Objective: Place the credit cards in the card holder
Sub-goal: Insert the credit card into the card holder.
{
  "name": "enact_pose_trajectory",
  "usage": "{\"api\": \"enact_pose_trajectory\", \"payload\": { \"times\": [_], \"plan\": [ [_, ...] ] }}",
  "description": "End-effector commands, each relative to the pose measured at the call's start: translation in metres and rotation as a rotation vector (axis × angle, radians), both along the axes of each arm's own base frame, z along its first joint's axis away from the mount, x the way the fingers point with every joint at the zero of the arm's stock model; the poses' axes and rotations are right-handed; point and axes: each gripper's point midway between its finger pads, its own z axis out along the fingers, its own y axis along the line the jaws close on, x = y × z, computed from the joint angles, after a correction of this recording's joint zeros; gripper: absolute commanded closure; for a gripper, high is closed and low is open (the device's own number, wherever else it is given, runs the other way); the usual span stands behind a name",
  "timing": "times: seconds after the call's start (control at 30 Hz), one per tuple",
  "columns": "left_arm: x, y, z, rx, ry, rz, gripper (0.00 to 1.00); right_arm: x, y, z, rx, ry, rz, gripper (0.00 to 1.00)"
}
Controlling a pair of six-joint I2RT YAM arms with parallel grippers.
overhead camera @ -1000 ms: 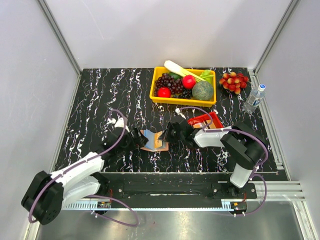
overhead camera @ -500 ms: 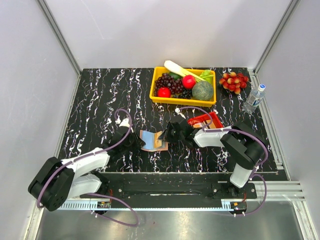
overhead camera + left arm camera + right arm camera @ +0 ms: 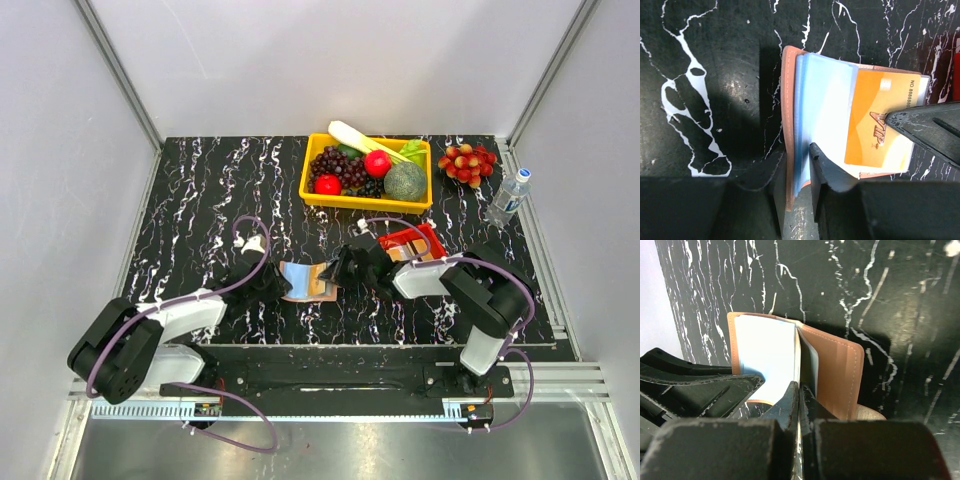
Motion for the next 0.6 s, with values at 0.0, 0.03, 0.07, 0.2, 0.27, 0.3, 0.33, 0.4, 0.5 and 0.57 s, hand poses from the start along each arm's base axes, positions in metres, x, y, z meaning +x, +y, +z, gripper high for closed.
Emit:
{"api": "enact_pose_trajectory", "payload": {
  "times": [0.0, 0.03, 0.07, 0.2, 0.27, 0.3, 0.33, 0.4, 0.5, 0.57],
  "plan": [
    [-0.003, 0.011, -0.014, 0.069, 0.038, 0.016, 0.73, 0.004, -0.003, 0.02, 0.108, -0.011, -0.006, 1.0],
    [-0.003, 0.011, -0.015, 0.07, 0.038, 0.013, 0.73, 0.003, -0.004, 0.024, 0.114, -0.019, -0.003, 1.0],
    [-0.004, 0.011, -0.016, 0.075, 0.041, 0.011, 0.73, 0.004, -0.006, 0.029, 0.118, -0.034, -0.014, 1.0],
    [-0.005, 0.012, -0.018, 0.085, 0.048, 0.011, 0.78, 0.008, -0.008, 0.046, 0.121, -0.084, -0.015, 1.0],
    [-0.005, 0.012, -0.019, 0.088, 0.05, 0.01, 0.83, 0.01, -0.007, 0.05, 0.133, -0.098, -0.018, 1.0],
    [-0.004, 0.012, -0.019, 0.087, 0.052, 0.01, 0.84, 0.009, -0.007, 0.048, 0.132, -0.091, -0.015, 1.0],
    [-0.004, 0.011, -0.018, 0.083, 0.048, 0.006, 0.84, 0.009, -0.006, 0.046, 0.131, -0.082, -0.013, 1.0],
    [-0.004, 0.009, -0.017, 0.081, 0.049, -0.001, 0.84, 0.008, -0.005, 0.036, 0.128, -0.056, -0.018, 1.0],
    [-0.004, 0.006, -0.016, 0.076, 0.046, -0.01, 0.85, 0.007, -0.004, 0.025, 0.132, -0.02, -0.029, 1.0],
    [-0.004, 0.005, -0.015, 0.071, 0.048, -0.008, 0.84, 0.007, -0.003, 0.018, 0.127, -0.002, -0.031, 1.0]
  ]
}}
